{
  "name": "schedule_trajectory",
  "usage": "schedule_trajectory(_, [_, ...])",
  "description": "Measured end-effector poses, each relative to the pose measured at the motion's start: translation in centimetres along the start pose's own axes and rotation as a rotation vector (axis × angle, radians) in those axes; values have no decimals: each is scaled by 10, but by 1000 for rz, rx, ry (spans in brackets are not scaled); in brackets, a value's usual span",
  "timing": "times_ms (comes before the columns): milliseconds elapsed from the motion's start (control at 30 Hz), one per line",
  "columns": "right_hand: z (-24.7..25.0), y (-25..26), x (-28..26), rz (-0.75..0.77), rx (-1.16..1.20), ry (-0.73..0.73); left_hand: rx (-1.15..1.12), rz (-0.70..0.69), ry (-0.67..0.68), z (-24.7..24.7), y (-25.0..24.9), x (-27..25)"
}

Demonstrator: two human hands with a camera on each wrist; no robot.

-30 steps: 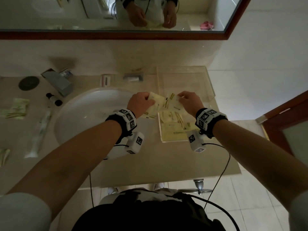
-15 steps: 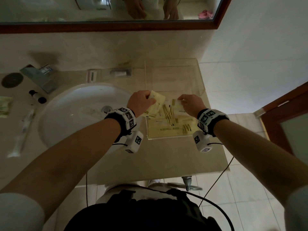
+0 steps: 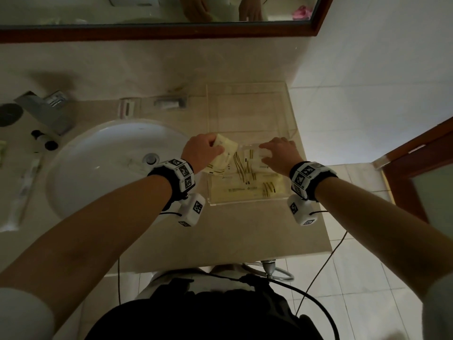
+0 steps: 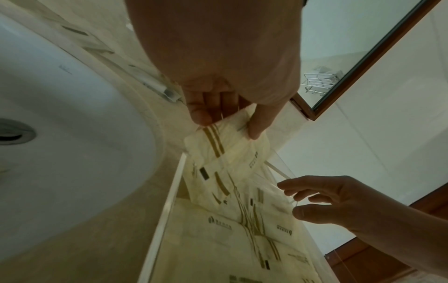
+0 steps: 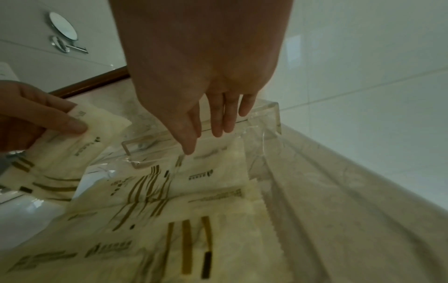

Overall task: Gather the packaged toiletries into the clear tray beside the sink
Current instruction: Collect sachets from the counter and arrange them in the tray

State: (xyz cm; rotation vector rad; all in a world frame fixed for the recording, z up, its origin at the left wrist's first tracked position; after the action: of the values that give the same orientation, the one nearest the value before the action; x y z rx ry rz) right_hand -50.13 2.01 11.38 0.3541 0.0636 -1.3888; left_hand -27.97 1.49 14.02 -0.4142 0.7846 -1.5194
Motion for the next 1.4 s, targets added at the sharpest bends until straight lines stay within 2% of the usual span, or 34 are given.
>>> schedule_trajectory(100, [4,-4,-1,29,16,-14,-6,6,-8,-2,-1,2])
schedule_trajectory(233, [1,-3,-1,59,82,105,-22,8,-26,-3,-2,3])
schedule_trajectory(400, [-8,6,-1,142,3,210,-9,15,-21,-3,0,7])
schedule_trajectory(900, [-13,12,5,169,-30,182,-6,28,13,-5,2,10])
schedule_trajectory(1000, [-8,16,7,155,30,134,1,22,13,-5,-1,12])
schedule_trajectory(1167, [-4,32,11,137,198,91,-109,20,15,-9,-11,11])
schedule_trajectory(1267, [-5,35,15,42,377,65,-176,20,5,-10,-14,12])
schedule_trajectory(1400, [-5,31,14,-80,647,107,-234,22,27,-6,-12,12])
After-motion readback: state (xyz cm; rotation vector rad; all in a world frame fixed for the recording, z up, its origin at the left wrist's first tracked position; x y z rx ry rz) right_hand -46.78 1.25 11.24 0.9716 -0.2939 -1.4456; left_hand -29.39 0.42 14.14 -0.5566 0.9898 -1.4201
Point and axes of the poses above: each hand's wrist, its own x-axis towards the middle knuckle, its own z-axis out of the back of the hand, y = z × x, the point moved 5 cm from there along x, towards the middle knuckle, and after that the axes turned 2 degrees about z, right-handed, at the moved point
